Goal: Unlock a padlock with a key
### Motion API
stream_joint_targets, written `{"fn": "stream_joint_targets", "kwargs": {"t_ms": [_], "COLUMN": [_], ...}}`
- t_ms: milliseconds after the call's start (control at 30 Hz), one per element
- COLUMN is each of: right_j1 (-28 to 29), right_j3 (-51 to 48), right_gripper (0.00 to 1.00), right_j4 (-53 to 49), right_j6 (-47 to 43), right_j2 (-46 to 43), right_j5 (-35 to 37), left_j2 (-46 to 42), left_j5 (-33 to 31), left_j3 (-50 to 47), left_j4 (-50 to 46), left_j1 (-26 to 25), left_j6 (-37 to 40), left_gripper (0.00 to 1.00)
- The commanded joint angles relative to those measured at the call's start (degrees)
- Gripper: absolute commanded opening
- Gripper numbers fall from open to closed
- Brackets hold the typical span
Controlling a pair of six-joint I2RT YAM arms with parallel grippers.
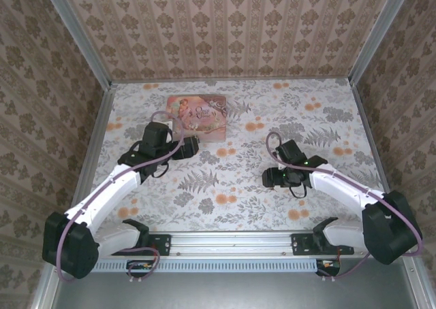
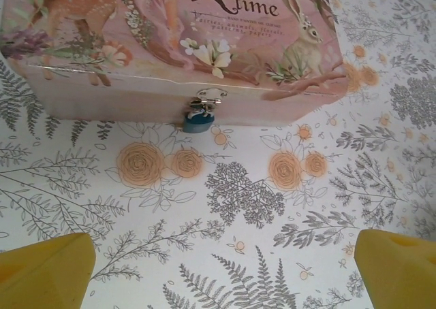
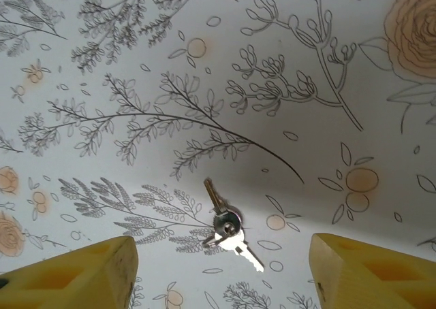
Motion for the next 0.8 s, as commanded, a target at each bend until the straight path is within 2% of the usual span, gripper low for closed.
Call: {"fn": "stream_joint_targets", "kwargs": {"t_ms": [0, 367, 767], "right_j1": [1.15, 5.42, 7.09], "right_j3": [0.8, 5.84, 6.52], "right_gripper": [0.67, 0.59, 0.51], "right_j4": [-4.45, -4.17, -3.73], "right_j6": [1.1, 1.05, 1.31], "right_j2": [1.34, 10.97, 15.2], "right_j5": [3.53, 7.06, 7.45], "left_j2": [-0.54, 0.35, 1.05], "left_j5": [2.01, 4.15, 4.91], "left_j3": [-0.35, -0.79, -1.7], "left_j4": [0.37, 0.99, 2.29], "left_j1": [-0.16, -0.19, 0.24], "left_j6": [-1.18, -1.02, -1.32], "left_gripper": [1.0, 1.0, 1.0]}}
